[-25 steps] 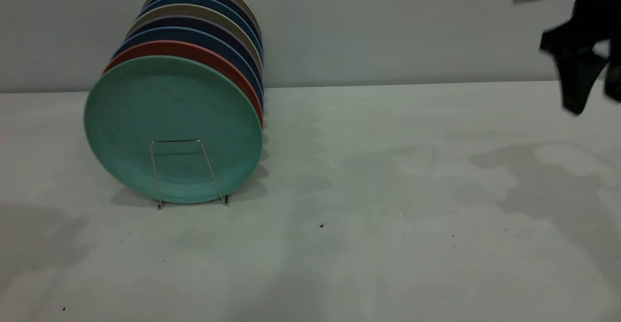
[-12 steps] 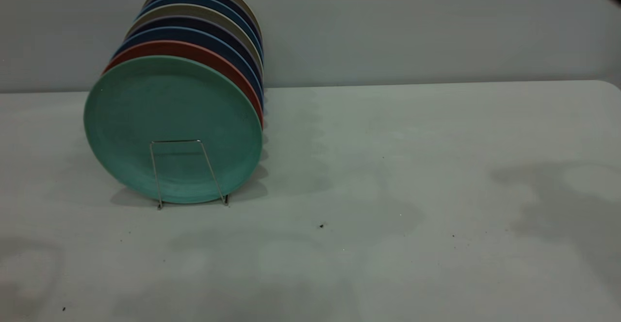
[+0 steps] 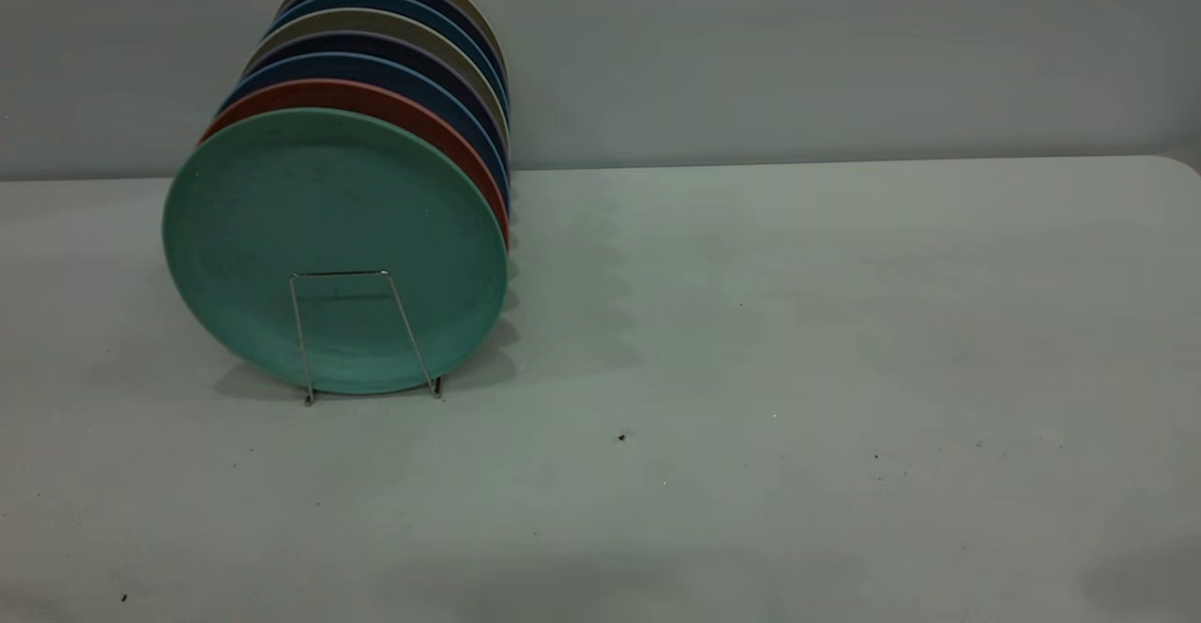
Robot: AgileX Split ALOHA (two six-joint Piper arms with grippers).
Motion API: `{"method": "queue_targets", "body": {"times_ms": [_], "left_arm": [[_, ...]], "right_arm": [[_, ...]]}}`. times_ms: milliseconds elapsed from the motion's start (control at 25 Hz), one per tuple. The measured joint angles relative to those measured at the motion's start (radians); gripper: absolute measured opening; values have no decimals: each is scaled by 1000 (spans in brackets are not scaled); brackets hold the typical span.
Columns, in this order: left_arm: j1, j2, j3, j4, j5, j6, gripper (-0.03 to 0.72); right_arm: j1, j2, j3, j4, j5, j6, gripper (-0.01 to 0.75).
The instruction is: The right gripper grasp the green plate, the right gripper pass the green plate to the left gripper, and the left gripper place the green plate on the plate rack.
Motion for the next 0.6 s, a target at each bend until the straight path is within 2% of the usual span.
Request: {"method": "queue_targets", "body": {"times_ms": [360,600], "left_arm": [[0,-455,217,-11,27,0,375],[0,-707,321,-11,63,-19,375]], "right_arm": [[0,-351,213,20,7,-20,552],[0,-588,348,17,-50,-41,552]]}}
